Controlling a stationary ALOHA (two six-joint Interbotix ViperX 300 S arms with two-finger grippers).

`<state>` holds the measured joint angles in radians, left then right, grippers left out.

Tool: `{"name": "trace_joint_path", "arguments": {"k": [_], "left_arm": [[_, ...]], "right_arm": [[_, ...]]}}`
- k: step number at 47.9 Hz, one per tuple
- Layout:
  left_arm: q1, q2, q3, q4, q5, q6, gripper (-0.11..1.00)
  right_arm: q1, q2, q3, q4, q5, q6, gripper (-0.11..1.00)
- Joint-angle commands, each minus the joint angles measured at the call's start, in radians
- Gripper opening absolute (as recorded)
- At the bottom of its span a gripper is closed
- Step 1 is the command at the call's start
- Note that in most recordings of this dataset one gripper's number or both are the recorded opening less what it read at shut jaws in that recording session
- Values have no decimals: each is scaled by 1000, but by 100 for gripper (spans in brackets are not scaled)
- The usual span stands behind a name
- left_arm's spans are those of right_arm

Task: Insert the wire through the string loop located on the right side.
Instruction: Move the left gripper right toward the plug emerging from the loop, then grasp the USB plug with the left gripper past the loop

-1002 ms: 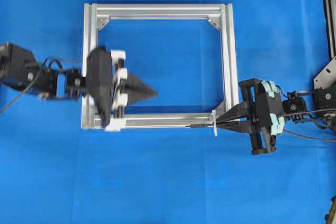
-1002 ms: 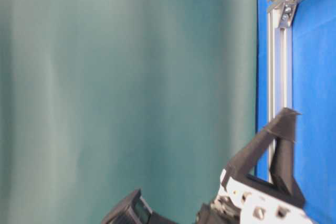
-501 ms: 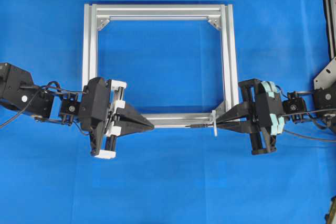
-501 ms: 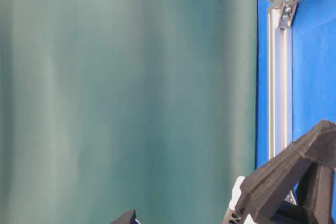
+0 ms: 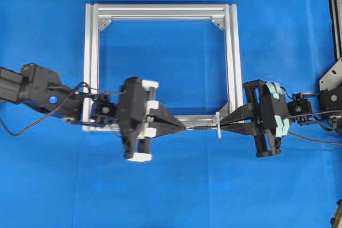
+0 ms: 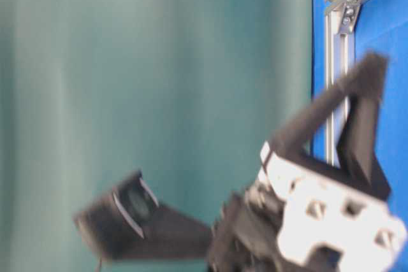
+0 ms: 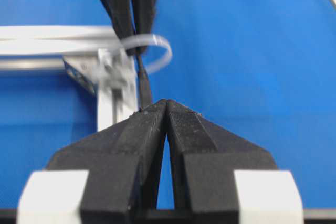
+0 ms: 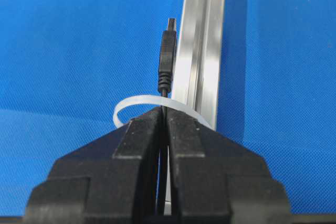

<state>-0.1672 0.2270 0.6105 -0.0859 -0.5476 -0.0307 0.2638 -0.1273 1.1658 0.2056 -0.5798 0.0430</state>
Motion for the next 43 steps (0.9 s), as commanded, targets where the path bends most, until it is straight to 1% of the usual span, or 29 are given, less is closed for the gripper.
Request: {"name": "trace_joint_path", "arguments": {"k": [1,6,14,40,43], "left_arm": [[14,2,-77,3,40,3,0],[23,29,-149,2,92,5,0],[23,64,-219,3,150,3,0],[26,69,-219,2,170,-9,1],[26,69,-218,2,170,-11,3]], "right_arm": [[-3,-8,-12,2,-11,0,-3],[-3,-6,-14,2,-11,0,-3],[-3,-8,-12,2,-11,0,-3],[-3,-6,-12,3,-11,0,-3],[-3,-6,-12,2,-11,0,-3]]}}
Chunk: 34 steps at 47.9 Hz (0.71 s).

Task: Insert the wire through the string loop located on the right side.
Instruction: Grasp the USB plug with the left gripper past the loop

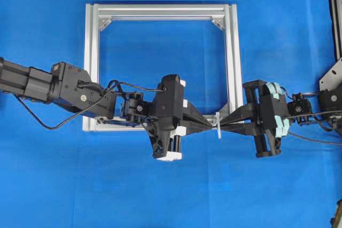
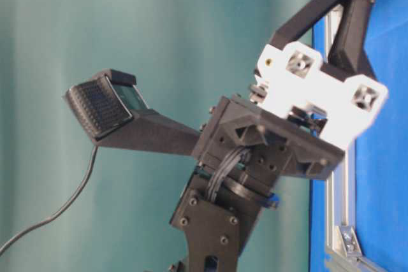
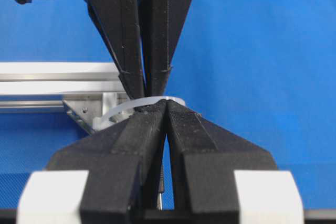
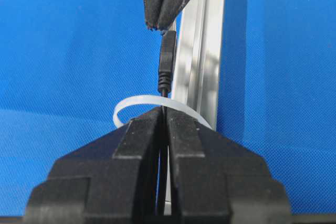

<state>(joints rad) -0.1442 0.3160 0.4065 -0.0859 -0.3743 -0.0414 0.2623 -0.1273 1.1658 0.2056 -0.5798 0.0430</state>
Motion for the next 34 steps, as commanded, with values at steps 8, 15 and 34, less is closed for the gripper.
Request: {"name": "trace_joint_path", "arguments": {"k": [8,15,34], "left_arm": [[3,-20,-14,3,3,0,44],[3,-20,-14,3,8,-2,85],[3,60,-21,2,-5,-2,89]], "right_arm": [[-2,-6,-12,3,-11,0,-3],[-2,-6,-12,2,-11,0,-3],[-2,-8,-12,2,-11,0,-3]]}}
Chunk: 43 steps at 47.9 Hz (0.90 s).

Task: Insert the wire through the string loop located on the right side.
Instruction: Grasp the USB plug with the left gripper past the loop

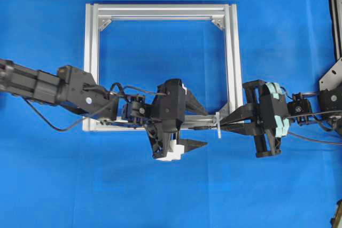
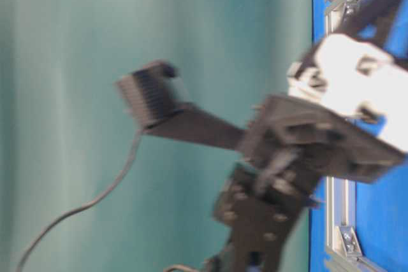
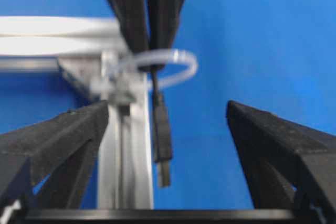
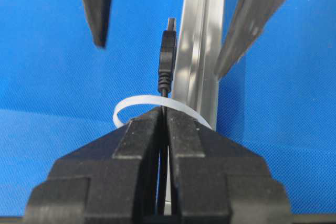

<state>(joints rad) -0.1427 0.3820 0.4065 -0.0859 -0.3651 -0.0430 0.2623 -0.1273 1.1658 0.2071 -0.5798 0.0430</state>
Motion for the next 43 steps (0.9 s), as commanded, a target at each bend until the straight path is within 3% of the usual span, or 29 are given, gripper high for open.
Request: {"name": "trace_joint_path", "arguments": {"k": [1,43], "left_arm": [[2,-2,-23,2,-15,0,89],[6,11,-37,3,-17,0,89]], "right_arm": [[-2,-8,-12,0,-11,0,-3],[-2,-8,-12,2,-9,0,-3]]}}
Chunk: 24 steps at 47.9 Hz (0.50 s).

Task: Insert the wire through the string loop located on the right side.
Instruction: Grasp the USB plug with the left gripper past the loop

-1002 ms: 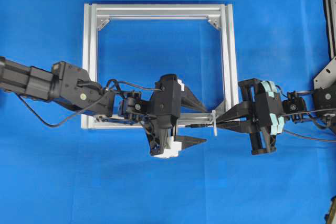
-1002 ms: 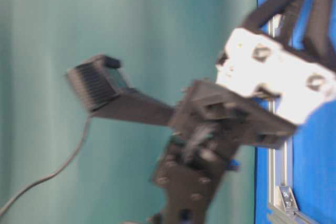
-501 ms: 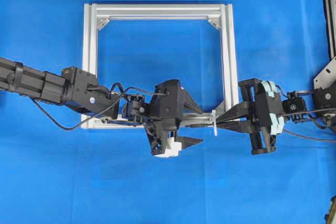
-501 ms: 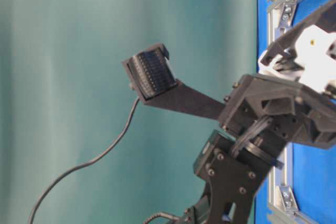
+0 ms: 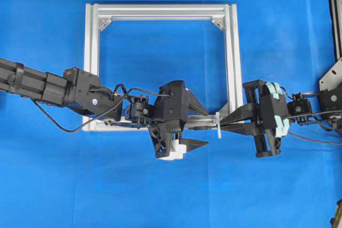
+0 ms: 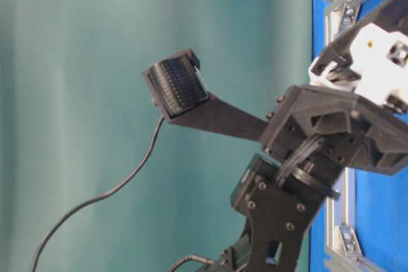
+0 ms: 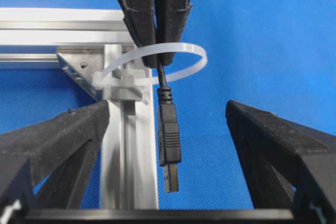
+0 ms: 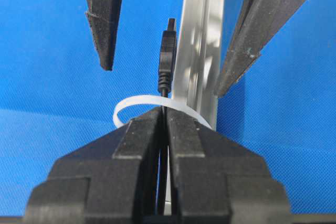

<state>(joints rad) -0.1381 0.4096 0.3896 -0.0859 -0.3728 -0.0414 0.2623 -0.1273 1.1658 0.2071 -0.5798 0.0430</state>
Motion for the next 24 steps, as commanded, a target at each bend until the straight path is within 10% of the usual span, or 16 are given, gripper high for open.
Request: {"name": "trace_joint_path", "arguments": {"k": [1,15,24], "left_arm": [[2,-17,-20,3,-9,-2,89],[-2,-15,-23,0,-2,-5,81],[2,-15,-28,0,-2,-3,30]], "right_arm": [[-2,-8,-12,0,-9,0,-3],[-2,-8,-12,0,-6,0,-3],[-2,-8,-11,0,-6,0,-3]]}}
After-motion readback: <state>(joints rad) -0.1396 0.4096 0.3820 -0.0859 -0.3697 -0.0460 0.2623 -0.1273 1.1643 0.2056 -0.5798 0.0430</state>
